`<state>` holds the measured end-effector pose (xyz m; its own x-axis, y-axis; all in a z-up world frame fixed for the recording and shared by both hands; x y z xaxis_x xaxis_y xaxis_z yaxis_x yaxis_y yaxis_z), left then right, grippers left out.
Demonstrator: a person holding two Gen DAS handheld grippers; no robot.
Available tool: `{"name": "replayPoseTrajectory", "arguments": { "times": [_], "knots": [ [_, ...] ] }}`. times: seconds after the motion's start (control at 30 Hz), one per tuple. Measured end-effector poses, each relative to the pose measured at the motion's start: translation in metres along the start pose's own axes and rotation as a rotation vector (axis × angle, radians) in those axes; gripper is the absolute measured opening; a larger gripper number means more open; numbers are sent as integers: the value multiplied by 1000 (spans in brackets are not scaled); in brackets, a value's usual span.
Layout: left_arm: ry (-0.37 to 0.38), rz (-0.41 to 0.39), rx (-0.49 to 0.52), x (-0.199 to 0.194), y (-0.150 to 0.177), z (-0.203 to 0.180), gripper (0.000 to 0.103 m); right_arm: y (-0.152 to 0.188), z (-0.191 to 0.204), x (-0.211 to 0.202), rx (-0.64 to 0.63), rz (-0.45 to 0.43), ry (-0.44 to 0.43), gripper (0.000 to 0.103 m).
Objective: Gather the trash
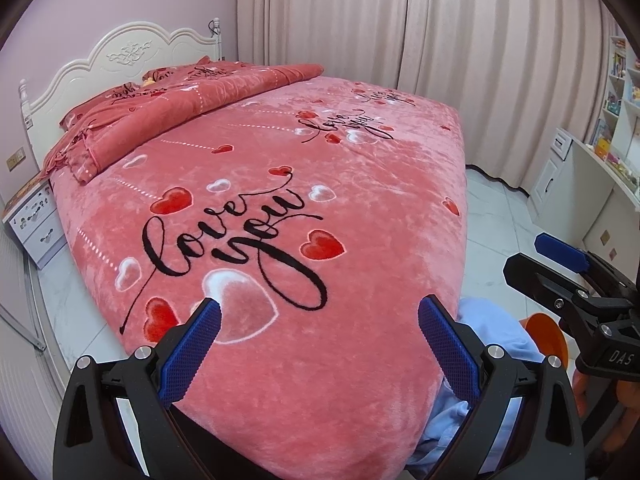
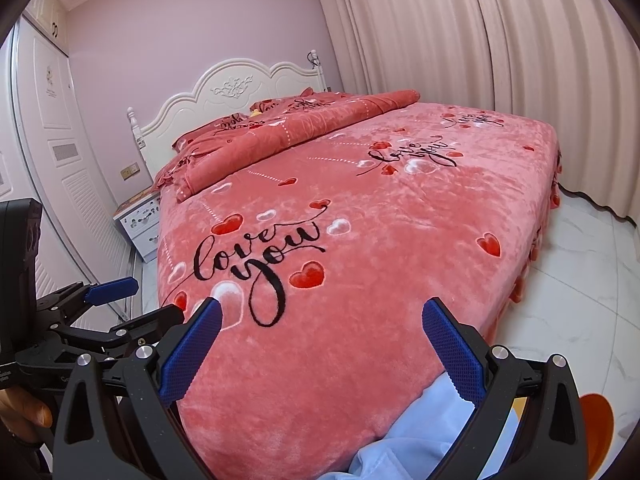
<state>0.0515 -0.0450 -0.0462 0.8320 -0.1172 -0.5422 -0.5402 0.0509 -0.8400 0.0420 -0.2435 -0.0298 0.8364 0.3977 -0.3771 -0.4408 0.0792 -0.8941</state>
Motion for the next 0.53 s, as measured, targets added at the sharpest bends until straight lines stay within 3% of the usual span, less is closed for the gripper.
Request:
{"name": "replayPoseTrajectory", "arguments": {
  "times": [0.53],
  "knots": [
    [-6, 26, -5, 4, 2, 2, 97, 5, 4, 2, 11, 11, 2, 98]
  ]
}}
Point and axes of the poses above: each gripper's, at about its wrist camera, not at the fingertips, and x roughly the way its jaws point, z to its left, y to its underside, the point moved 3 cm from there along x, roughly the way its jaws point, and after that the axes turned 11 degrees about -z, right-handed, at the moved point
